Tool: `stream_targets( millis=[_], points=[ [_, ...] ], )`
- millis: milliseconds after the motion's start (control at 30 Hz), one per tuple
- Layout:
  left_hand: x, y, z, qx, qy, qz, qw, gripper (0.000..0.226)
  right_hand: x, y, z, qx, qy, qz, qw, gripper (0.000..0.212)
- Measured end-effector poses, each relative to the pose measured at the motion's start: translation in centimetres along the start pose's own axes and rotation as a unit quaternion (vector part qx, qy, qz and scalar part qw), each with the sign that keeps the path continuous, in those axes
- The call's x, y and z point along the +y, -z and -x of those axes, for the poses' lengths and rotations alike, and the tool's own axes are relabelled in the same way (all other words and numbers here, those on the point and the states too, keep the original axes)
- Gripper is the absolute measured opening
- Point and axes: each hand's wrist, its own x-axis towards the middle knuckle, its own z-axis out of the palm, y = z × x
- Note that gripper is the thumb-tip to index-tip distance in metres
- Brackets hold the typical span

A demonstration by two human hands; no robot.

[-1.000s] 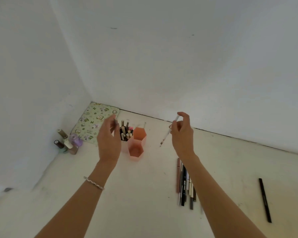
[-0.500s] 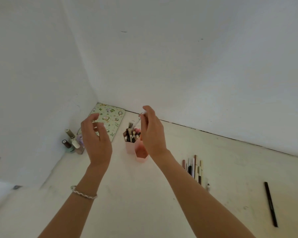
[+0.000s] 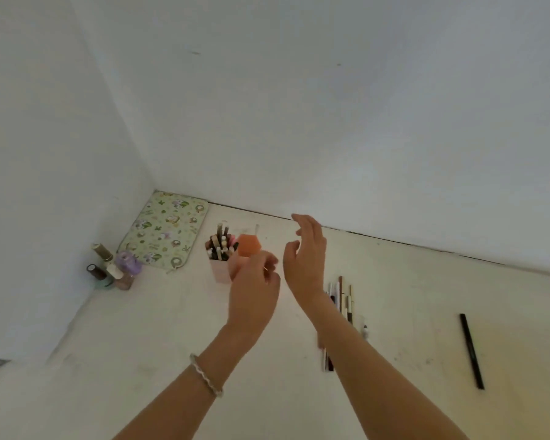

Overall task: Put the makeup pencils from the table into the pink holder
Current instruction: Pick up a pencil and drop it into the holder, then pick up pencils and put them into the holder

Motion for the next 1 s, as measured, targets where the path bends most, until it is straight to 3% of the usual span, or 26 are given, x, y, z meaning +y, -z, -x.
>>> stream_targets(
  millis=[100, 233, 467, 633, 767, 833, 1000],
  points=[
    [0.5, -6.4, 1.4, -0.183, 0.059, -0.116, 0.974, 0.023, 2.5, 2.9, -0.8, 0.031, -0.047, 0.000, 0.998, 0.046],
    [1.5, -11.1, 2.4, -0.224, 0.133, -0.160, 0.952, 0.022, 5.6, 6.7, -0.6, 0.051, -0.080, 0.018, 0.995, 0.037],
    [1.4, -12.9, 2.5, -0.204, 0.157, -0.176, 0.950, 0.018, 8.8, 9.2, 1.5, 0.044, -0.142, 0.027, 0.989, 0.033],
    [1.1, -10.1, 0.5, -0.114, 0.142, -0.030, 0.983, 0.061, 9.4, 8.8, 1.2, 0.023, -0.199, 0.039, 0.979, 0.028],
    [1.3, -6.7, -1.4, -0.048, 0.085, 0.041, 0.994, 0.073, 10.6, 7.5, 0.2, -0.125, -0.262, 0.145, 0.946, 0.016],
    [1.6, -5.7, -1.7, -0.034, 0.066, 0.070, 0.995, 0.071, 10.6, 6.3, 0.5, -0.199, -0.265, 0.196, 0.923, 0.021],
    [2.1, -4.8, -1.5, -0.006, 0.041, 0.071, 0.997, 0.063, 11.0, 4.1, 1.9, -0.250, -0.215, 0.315, 0.890, 0.015]
  ],
)
